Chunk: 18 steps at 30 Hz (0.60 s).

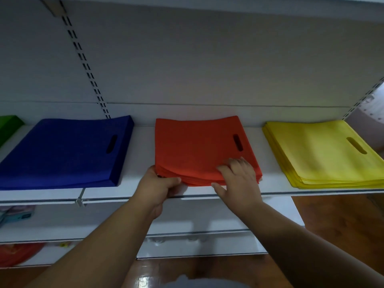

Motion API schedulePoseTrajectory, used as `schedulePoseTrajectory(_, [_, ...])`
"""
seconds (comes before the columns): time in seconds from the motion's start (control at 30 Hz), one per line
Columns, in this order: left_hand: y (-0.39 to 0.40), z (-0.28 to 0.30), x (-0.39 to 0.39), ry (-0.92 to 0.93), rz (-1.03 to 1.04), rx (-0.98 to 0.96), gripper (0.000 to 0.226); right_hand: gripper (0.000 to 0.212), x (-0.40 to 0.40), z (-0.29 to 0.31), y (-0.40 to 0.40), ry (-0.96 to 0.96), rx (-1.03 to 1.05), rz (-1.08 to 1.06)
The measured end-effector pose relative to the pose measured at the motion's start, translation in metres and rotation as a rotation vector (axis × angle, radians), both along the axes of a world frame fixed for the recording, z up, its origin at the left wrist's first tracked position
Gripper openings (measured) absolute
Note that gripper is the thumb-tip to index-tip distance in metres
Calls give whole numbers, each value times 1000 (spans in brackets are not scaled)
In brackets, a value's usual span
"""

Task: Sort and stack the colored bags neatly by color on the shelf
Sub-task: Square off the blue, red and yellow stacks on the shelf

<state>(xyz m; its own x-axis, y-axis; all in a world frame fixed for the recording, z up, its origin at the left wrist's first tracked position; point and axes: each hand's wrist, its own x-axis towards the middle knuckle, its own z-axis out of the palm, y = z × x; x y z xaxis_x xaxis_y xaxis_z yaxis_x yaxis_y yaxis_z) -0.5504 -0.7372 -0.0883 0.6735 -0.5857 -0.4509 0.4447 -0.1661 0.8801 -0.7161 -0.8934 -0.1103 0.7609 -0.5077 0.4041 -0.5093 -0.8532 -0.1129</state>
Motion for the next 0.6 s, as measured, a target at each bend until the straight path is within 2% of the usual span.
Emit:
schedulePoseTrajectory(0.07, [-3, -4, -6, -51, 22, 20, 58, 34, -2, -6, 12, -109, 53, -6])
schedulePoseTrajectory(0.17, [-5, -4, -17, -157, 60, 47, 57, 14, -2, -8, 24, -219, 211, -41])
schedulePoseTrajectory(0.27, [-6, -1, -19, -100, 100, 20, 52, 23, -3, 0, 30, -163, 457, -159])
schedulePoseTrajectory(0.37, [-8, -1, -20, -34, 114, -6, 55, 28, -2, 4, 36, -138, 595, -255])
schedulePoseTrajectory(0.5, [-15, 0, -21, -23, 99, -28, 61, 18, 4, 13, 44, -308, 1042, -381])
schedulePoseTrajectory(0.6, [-20, 4, -22, 16, 123, -40, 52, 15, 12, 23, 55, -423, 1419, -405])
